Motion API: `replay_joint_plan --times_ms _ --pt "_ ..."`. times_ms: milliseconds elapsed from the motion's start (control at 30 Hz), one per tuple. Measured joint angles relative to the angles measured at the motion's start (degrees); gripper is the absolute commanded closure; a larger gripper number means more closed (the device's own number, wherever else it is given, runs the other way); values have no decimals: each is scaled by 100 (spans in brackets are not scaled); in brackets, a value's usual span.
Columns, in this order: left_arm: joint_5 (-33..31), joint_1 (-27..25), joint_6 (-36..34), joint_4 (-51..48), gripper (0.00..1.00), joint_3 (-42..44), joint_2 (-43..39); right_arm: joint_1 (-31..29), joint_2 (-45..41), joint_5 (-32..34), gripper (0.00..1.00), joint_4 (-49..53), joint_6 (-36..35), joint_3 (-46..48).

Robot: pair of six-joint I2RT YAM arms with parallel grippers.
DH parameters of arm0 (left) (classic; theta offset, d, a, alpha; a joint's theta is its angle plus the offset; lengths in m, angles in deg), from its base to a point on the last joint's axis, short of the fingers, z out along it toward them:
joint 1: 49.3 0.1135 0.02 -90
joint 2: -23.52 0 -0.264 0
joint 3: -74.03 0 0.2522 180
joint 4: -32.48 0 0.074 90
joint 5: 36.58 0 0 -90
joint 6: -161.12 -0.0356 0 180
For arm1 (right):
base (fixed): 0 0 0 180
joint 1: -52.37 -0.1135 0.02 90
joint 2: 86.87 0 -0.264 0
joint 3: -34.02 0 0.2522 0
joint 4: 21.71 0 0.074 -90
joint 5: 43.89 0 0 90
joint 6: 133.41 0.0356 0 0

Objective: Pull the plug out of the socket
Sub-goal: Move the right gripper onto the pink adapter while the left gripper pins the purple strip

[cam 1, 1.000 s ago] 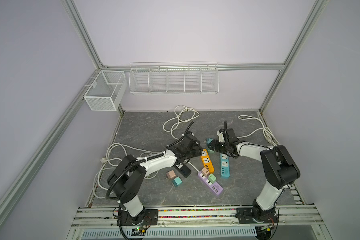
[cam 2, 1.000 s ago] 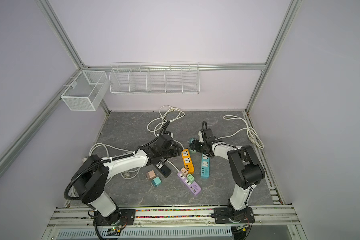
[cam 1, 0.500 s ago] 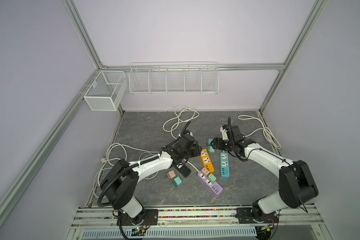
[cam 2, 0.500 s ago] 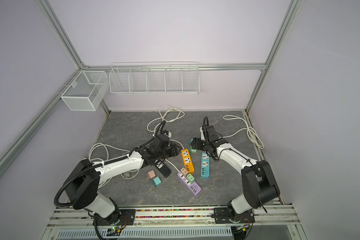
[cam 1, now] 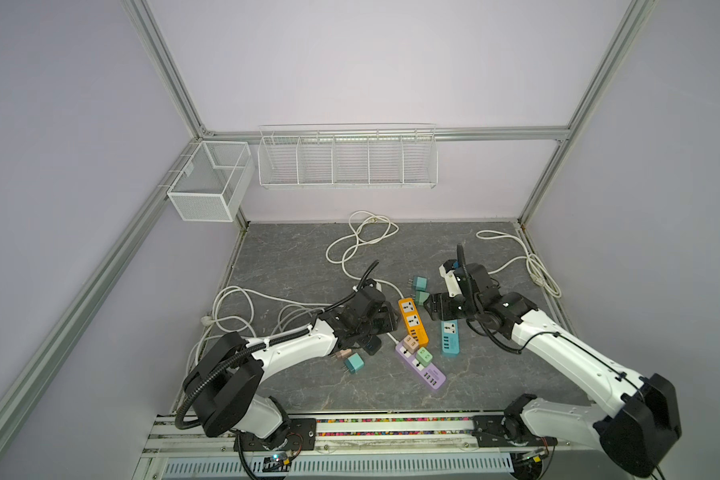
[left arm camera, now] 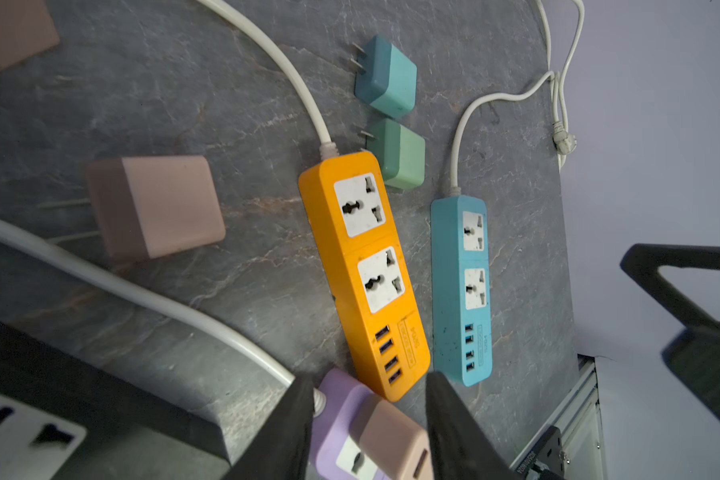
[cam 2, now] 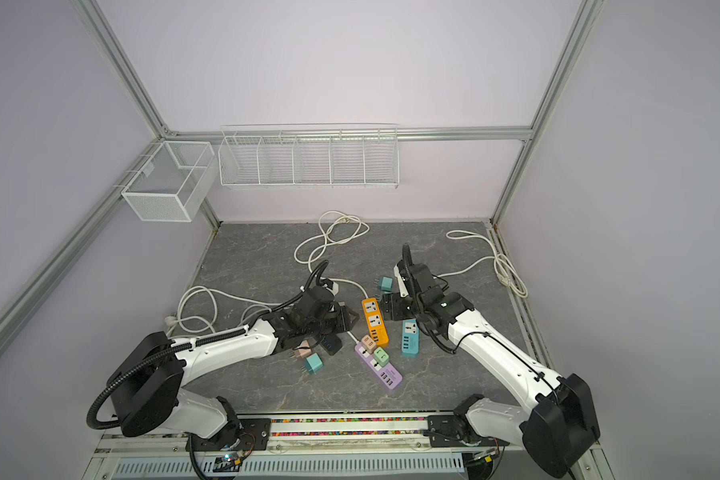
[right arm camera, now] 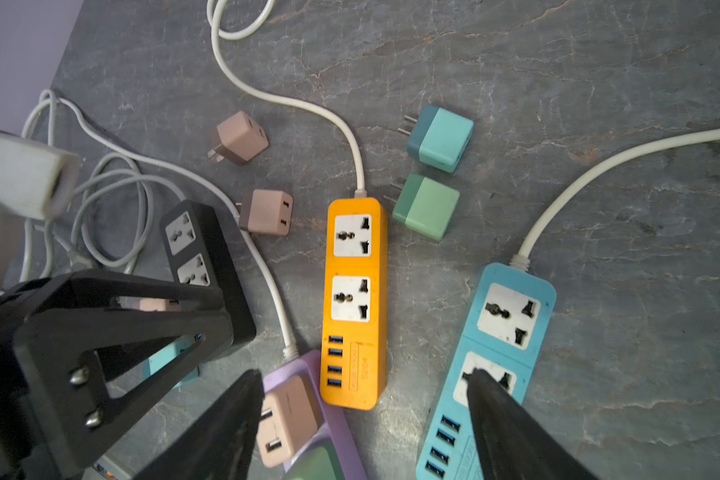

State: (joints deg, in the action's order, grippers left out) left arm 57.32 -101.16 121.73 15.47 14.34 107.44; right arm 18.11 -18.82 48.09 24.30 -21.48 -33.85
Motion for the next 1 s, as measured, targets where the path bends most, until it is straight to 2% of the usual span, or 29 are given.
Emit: replay_joint_plan --times_ms 167,300,633,1000 --pt "9 -175 232 94 55 280 -28 -382 -332 188 19 522 -46 4" --pt "107 -280 382 319 55 455 -2 -658 -289 299 20 848 -81 -9" --pt "216 -297 754 750 58 1027 -35 -1757 358 590 24 1257 -85 -258" --pt "367 -363 977 997 61 1108 -28 -2059 1346 894 33 1167 -140 -509"
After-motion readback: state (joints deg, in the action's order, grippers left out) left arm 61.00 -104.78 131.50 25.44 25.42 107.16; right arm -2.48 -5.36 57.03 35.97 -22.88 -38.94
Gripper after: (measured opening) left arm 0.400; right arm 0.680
